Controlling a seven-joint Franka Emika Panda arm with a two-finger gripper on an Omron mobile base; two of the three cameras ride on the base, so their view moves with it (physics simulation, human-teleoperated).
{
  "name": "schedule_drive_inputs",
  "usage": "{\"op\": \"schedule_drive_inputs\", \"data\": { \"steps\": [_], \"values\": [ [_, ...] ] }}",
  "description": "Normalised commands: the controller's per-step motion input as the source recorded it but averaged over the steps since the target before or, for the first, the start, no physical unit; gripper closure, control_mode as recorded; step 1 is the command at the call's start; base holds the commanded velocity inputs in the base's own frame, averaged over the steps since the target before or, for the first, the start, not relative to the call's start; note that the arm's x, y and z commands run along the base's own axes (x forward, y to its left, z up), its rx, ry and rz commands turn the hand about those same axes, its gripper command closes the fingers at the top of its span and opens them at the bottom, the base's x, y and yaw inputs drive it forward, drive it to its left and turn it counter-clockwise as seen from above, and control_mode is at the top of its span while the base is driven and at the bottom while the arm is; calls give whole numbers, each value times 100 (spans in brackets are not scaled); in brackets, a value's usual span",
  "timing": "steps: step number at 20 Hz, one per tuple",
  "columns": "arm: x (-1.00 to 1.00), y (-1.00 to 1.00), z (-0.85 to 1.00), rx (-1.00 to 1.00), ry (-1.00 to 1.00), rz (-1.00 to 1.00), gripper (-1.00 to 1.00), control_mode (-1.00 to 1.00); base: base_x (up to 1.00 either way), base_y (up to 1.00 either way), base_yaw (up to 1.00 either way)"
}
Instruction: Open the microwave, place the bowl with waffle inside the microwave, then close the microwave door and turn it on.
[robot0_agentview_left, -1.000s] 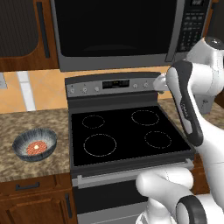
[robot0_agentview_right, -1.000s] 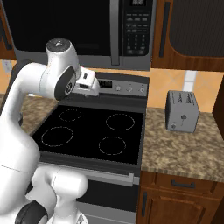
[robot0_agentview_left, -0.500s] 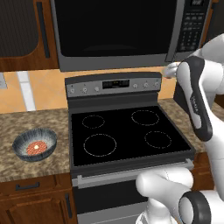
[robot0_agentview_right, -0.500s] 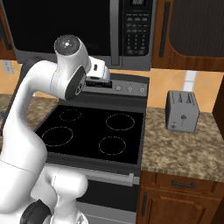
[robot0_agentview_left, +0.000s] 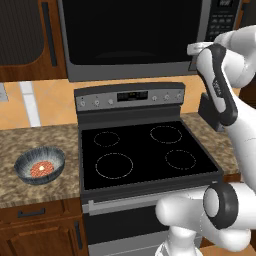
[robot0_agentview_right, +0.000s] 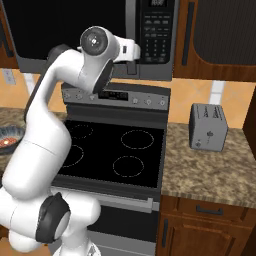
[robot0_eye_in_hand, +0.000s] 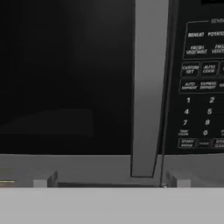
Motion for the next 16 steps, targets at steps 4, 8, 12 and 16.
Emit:
{"op": "schedule_drive_inputs", "data": {
  "steps": [4, 8, 12, 16],
  "values": [
    [28, -15, 72, 0, -9, -12, -100, -100, 0, 0, 0],
    [26, -19, 23, 0, 0, -13, -100, -100, 0, 0, 0],
    [29, -20, 0, 0, 0, -7, -100, -100, 0, 0, 0],
    [35, -2, -6, 0, 0, 0, -100, -100, 0, 0, 0]
  ]
}}
